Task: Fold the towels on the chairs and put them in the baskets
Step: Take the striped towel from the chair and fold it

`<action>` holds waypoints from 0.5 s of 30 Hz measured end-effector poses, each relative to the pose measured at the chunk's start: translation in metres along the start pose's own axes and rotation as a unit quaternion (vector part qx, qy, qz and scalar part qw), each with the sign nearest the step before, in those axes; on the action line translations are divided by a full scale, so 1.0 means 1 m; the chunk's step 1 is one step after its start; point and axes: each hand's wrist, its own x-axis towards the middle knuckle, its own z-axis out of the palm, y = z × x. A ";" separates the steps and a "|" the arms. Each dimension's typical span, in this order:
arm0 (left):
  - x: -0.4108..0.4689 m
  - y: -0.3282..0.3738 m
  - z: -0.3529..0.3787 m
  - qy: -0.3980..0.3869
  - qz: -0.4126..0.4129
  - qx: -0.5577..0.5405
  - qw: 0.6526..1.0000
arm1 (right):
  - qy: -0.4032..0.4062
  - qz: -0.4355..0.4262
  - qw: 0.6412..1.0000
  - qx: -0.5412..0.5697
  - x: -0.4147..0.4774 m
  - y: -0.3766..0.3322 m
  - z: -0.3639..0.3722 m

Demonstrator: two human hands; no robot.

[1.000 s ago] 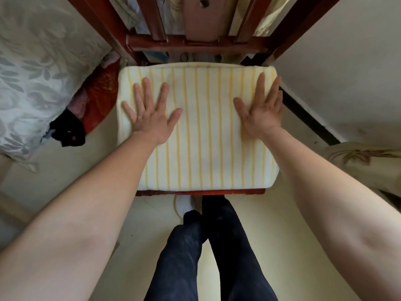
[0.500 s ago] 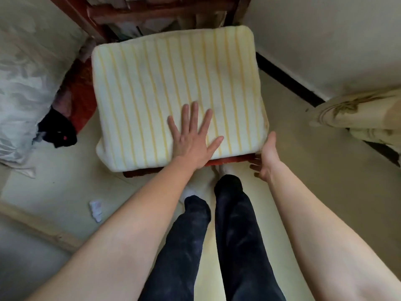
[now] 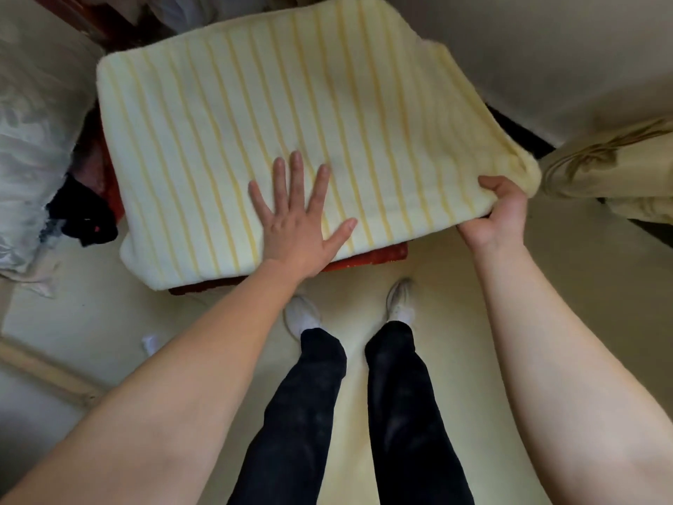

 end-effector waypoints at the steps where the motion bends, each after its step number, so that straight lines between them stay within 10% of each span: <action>1: -0.001 0.010 -0.002 -0.013 0.001 -0.003 1.000 | -0.008 -0.008 1.000 -0.007 -0.007 -0.013 0.000; 8: 0.001 0.064 -0.024 -0.045 0.051 -0.114 0.991 | 0.049 -0.184 0.965 -0.182 -0.053 -0.088 0.014; 12: -0.001 0.026 -0.043 0.091 -0.079 -0.339 0.933 | 0.085 -0.468 0.836 -0.274 -0.086 -0.067 0.046; 15: -0.003 -0.020 -0.056 0.084 -0.274 -0.486 0.826 | -0.007 -0.559 0.722 -0.407 -0.111 -0.002 0.048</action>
